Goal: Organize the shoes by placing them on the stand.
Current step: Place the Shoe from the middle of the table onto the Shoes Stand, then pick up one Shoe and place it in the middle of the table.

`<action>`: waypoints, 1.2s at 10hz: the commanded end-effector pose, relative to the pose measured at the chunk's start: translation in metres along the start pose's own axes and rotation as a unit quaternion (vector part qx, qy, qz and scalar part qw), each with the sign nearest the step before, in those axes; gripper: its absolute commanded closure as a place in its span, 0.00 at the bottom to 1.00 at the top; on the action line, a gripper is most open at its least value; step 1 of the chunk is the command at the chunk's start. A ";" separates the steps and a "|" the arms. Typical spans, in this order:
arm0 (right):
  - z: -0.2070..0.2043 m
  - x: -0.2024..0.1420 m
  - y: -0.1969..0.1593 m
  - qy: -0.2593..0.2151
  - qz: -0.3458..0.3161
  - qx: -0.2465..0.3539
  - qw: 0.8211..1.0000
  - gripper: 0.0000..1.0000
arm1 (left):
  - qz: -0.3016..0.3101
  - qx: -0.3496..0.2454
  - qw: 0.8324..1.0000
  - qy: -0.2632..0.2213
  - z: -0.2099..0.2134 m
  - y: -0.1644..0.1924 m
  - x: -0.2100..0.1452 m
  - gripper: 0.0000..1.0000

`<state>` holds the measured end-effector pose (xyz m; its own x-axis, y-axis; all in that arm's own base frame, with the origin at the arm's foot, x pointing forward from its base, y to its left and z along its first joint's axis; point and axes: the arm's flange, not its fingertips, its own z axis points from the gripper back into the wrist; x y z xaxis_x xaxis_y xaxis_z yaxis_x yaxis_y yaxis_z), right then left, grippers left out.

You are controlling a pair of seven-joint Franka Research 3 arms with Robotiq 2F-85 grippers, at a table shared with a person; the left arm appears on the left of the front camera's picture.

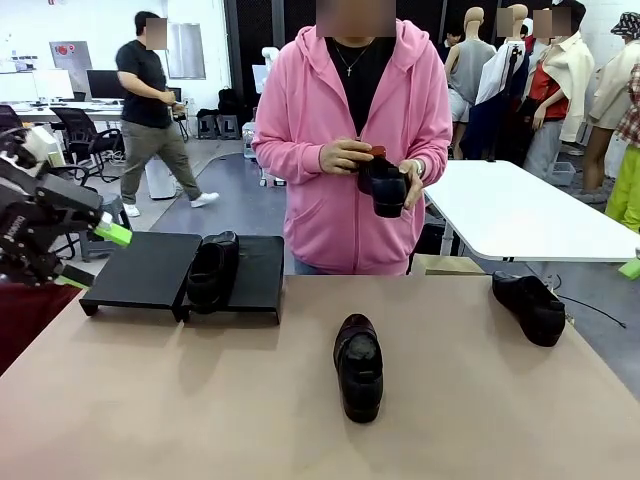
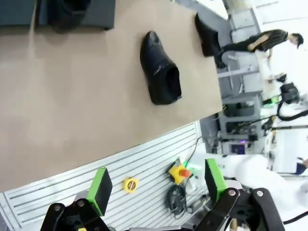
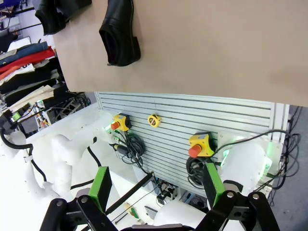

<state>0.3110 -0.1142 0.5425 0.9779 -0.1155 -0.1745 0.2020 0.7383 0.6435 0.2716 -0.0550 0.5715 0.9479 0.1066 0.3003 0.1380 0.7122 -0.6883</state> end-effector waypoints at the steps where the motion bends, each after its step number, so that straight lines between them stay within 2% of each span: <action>1: 0.003 -0.002 0.000 0.003 -0.003 -0.009 1.000 0.00 | -0.038 0.020 0.999 0.029 -0.012 -0.012 -0.008 0.00; 12: 0.000 0.000 0.000 0.000 0.000 0.000 1.000 0.00 | -0.038 0.020 0.999 0.029 -0.012 -0.012 -0.008 0.00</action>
<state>0.3111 -0.1142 0.5425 0.9779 -0.1154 -0.1742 0.2018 0.7379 0.6441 0.2650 -0.0762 0.5695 0.9527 0.0318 0.3021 0.1774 0.7492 -0.6382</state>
